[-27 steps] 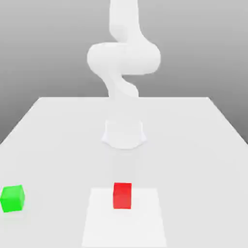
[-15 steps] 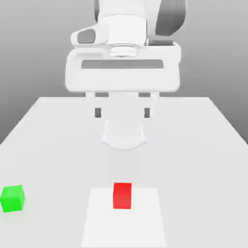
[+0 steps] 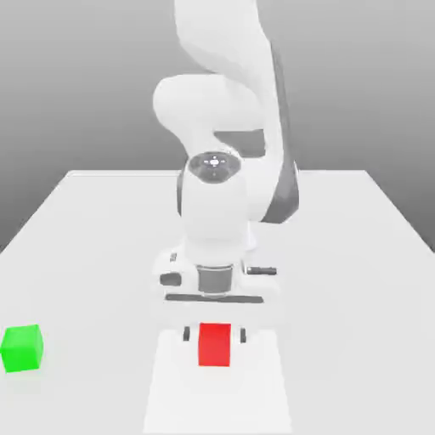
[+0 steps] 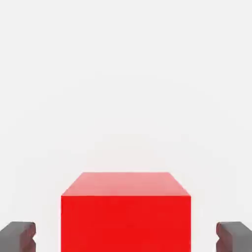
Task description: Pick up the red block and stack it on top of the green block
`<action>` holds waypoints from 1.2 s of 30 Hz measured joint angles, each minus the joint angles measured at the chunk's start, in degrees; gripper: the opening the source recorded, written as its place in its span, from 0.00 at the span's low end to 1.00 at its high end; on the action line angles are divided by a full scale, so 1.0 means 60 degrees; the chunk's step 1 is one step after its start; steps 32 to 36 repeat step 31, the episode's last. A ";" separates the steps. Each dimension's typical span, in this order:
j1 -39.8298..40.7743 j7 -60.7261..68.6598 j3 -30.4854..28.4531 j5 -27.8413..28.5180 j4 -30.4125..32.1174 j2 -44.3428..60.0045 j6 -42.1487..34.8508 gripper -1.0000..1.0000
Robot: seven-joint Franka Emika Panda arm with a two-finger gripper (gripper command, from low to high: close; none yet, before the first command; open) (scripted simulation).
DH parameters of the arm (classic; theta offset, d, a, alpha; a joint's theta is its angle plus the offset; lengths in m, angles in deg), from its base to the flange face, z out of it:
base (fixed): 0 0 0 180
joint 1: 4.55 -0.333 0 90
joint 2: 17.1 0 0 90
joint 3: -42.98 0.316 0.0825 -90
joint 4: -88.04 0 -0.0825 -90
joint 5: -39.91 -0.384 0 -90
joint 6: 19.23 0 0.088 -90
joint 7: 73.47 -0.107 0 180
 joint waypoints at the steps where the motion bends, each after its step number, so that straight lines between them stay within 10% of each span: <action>1: -0.0001 -0.0008 0.0001 0.0008 0.0000 0.0000 0.0000 0.00; 12: 0.0042 -0.0035 0.0022 0.0005 0.0273 -0.2075 -0.1802 0.00; 22: 0.3955 -0.3060 -0.2307 -0.0503 -0.2669 -0.1062 -0.3766 0.00; 27: 0.4452 -0.2958 -0.2150 -0.1396 -0.3236 0.0558 -0.2766 0.00; 28: 0.4515 -0.2890 -0.2075 -0.1503 -0.3255 0.0754 -0.2594 1.00; 36: 0.4515 -0.2890 -0.2075 -0.1503 -0.3255 0.0754 -0.2594 1.00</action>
